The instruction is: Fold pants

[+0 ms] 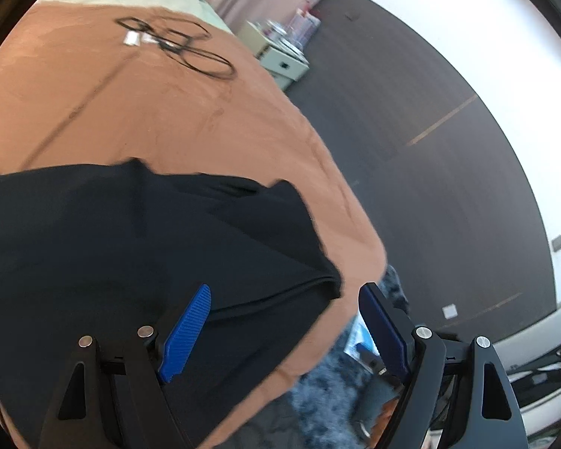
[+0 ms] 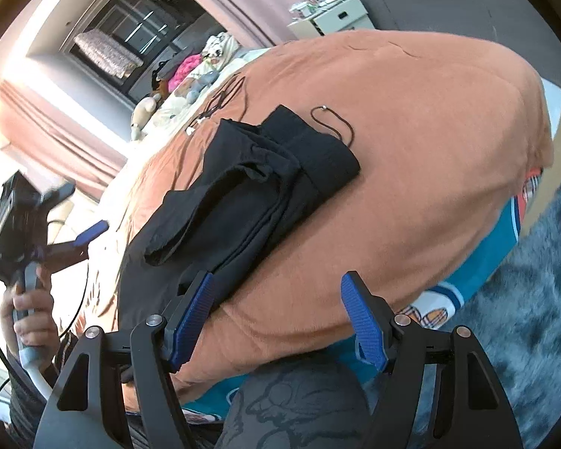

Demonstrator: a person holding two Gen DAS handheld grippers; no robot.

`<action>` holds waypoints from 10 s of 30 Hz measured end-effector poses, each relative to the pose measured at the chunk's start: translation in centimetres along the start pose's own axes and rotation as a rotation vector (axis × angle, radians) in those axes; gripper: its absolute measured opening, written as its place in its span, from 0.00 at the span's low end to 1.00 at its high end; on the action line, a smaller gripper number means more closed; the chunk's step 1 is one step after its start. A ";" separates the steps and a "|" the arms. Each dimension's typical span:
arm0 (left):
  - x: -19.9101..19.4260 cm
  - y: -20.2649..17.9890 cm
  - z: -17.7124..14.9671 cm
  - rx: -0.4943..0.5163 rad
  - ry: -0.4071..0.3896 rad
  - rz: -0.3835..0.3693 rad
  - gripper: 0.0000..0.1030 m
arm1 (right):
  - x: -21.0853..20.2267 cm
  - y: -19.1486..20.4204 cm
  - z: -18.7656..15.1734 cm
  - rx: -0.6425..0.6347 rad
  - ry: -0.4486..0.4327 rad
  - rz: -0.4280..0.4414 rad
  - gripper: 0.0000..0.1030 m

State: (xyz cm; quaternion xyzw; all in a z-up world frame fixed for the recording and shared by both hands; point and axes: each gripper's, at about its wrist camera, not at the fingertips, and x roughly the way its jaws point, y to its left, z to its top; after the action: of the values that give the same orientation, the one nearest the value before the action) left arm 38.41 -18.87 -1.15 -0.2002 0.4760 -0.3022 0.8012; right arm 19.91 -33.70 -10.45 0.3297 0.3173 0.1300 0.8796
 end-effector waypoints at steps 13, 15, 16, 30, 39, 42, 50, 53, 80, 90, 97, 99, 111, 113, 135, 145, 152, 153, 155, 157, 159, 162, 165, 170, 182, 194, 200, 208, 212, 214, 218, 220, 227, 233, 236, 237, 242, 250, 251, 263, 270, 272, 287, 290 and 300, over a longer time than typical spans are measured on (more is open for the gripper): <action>-8.4 10.6 -4.2 -0.149 -0.125 0.163 0.81 | 3.3 1.2 4.4 -0.100 0.035 0.002 0.67; -9.3 12.3 -5.1 -0.185 -0.135 0.177 0.80 | 4.1 1.2 4.6 -0.098 0.046 0.003 0.67; -9.6 13.1 -5.5 -0.202 -0.138 0.183 0.80 | 4.5 1.2 4.7 -0.100 0.054 0.005 0.67; -9.9 19.7 -10.6 -0.373 -0.094 0.246 0.62 | 8.2 2.0 5.9 -0.131 0.095 -0.068 0.51; -8.9 20.8 -11.6 -0.410 -0.069 0.260 0.59 | 7.5 2.7 6.9 -0.156 0.065 -0.103 0.09; -8.6 20.7 -11.7 -0.404 -0.065 0.260 0.59 | 6.6 3.2 7.0 -0.182 0.037 -0.113 0.09; -8.4 20.8 -11.7 -0.421 -0.071 0.256 0.59 | 7.9 2.6 6.8 -0.164 0.103 -0.121 0.23; -8.6 21.1 -11.8 -0.425 -0.073 0.261 0.59 | 7.3 2.9 7.1 -0.166 0.072 -0.112 0.53; -7.6 22.1 -11.1 -0.440 -0.091 0.259 0.55 | 17.9 6.4 18.4 -0.311 0.276 -0.087 0.66; -7.5 22.3 -10.9 -0.430 -0.070 0.283 0.24 | 16.3 5.5 17.9 -0.382 0.331 -0.082 0.01; -7.7 22.3 -10.9 -0.427 -0.066 0.284 0.19 | 15.4 4.5 17.7 -0.370 0.415 -0.203 0.01; -7.7 22.3 -10.8 -0.428 -0.066 0.286 0.19 | 15.5 5.2 18.2 -0.368 0.398 -0.180 0.02; -7.6 22.1 -11.0 -0.438 -0.066 0.288 0.19 | 18.5 4.9 23.1 -0.195 0.335 -0.060 0.75; -7.6 22.1 -11.0 -0.438 -0.065 0.288 0.19 | 19.8 4.5 23.6 -0.158 0.353 -0.081 0.75; -7.8 21.9 -11.1 -0.438 -0.076 0.287 0.19 | 20.2 10.9 23.9 -0.396 0.243 -0.122 0.14; -8.3 21.9 -11.1 -0.435 -0.078 0.285 0.19 | 21.3 11.6 20.7 -0.519 0.126 -0.276 0.19; -8.8 21.9 -11.0 -0.432 -0.087 0.269 0.19 | 17.4 9.2 19.9 -0.400 0.096 -0.239 0.59; -8.9 21.9 -11.0 -0.433 -0.087 0.267 0.19 | 16.5 8.7 19.7 -0.390 0.092 -0.233 0.59; -8.9 21.9 -11.1 -0.435 -0.088 0.267 0.19 | 15.2 7.9 19.3 -0.368 0.100 -0.222 0.59; -9.0 21.8 -11.2 -0.434 -0.090 0.268 0.19 | 14.1 6.6 18.5 -0.345 0.119 -0.220 0.59; -9.1 21.6 -11.1 -0.428 -0.093 0.264 0.19 | 13.2 5.5 18.8 -0.323 0.137 -0.219 0.59; -9.2 21.3 -11.3 -0.425 -0.090 0.262 0.19 | 12.1 4.3 17.9 -0.297 0.173 -0.191 0.59; -9.3 21.0 -11.3 -0.422 -0.090 0.263 0.19 | 12.0 3.2 17.4 -0.280 0.211 -0.171 0.59; -9.5 20.7 -11.5 -0.423 -0.094 0.265 0.19 | 11.5 2.6 17.1 -0.276 0.239 -0.137 0.59; -9.4 20.7 -13.0 -0.450 -0.089 0.267 0.19 | 14.3 3.1 16.7 -0.347 0.293 -0.154 0.36; -9.2 20.7 -13.0 -0.446 -0.079 0.258 0.19 | 12.4 4.1 16.0 -0.413 0.270 -0.208 0.02; -9.9 20.9 -13.1 -0.448 -0.096 0.245 0.19 | 12.2 4.2 16.2 -0.404 0.268 -0.221 0.02; -9.9 21.1 -13.1 -0.443 -0.090 0.237 0.19 | 11.7 4.6 16.7 -0.401 0.256 -0.236 0.01; -9.8 21.1 -12.9 -0.444 -0.092 0.239 0.19 | 11.4 4.3 16.9 -0.393 0.247 -0.247 0.01; -9.8 21.2 -12.7 -0.446 -0.095 0.241 0.19 | 11.3 4.1 17.1 -0.392 0.241 -0.256 0.01; -9.4 21.1 -12.9 -0.445 -0.084 0.243 0.19 | 11.9 3.6 17.3 -0.392 0.238 -0.290 0.01; -9.2 21.0 -13.0 -0.442 -0.075 0.243 0.19 | 12.4 3.5 17.1 -0.403 0.242 -0.310 0.01; -8.8 20.9 -12.8 -0.436 -0.067 0.242 0.19 | 11.8 5.4 17.0 -0.429 0.182 -0.355 0.06; -8.6 20.9 -12.8 -0.439 -0.066 0.238 0.19 | 10.7 10.4 14.8 -0.601 0.131 -0.272 0.55; -8.6 20.8 -12.9 -0.439 -0.066 0.238 0.19 | 11.2 12.3 13.1 -0.671 0.158 -0.234 0.55; -8.5 20.8 -12.9 -0.440 -0.067 0.238 0.19 | 11.5 12.9 12.4 -0.697 0.167 -0.224 0.55; -8.4 20.8 -13.0 -0.439 -0.069 0.239 0.19 | 12.9 15.4 9.4 -0.796 0.217 -0.169 0.55; -8.3 21.0 -13.1 -0.442 -0.071 0.234 0.19 | 15.0 17.8 6.3 -0.854 0.286 -0.092 0.55; -8.3 21.0 -13.1 -0.443 -0.069 0.233 0.19 | 15.5 18.0 6.0 -0.860 0.299 -0.088 0.55; -8.2 21.2 -13.0 -0.456 -0.072 0.224 0.19 | 21.5 19.0 5.5 -0.894 0.346 -0.144 0.58; -8.5 21.4 -13.2 -0.454 -0.073 0.220 0.19 | 23.8 20.0 4.0 -0.935 0.323 -0.224 0.49; -8.6 21.4 -13.2 -0.456 -0.074 0.220 0.19 | 24.1 20.1 4.4 -0.920 0.327 -0.230 0.27; -10.6 21.7 -12.9 -0.459 -0.113 0.233 0.19 | 20.7 20.5 12.6 -0.796 0.209 -0.200 0.07; -10.6 21.5 -12.8 -0.454 -0.110 0.238 0.19 | 19.6 20.4 13.8 -0.780 0.180 -0.214 0.06; -9.6 20.7 -12.0 -0.433 -0.096 0.242 0.19 | 21.0 19.5 19.2 -0.737 0.112 -0.339 0.10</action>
State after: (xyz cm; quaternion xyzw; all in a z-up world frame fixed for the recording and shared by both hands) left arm 30.41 2.47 -13.16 -0.3231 0.5115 -0.0851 0.7917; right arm 47.96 -19.49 3.68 -0.0719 0.3469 0.1059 0.9291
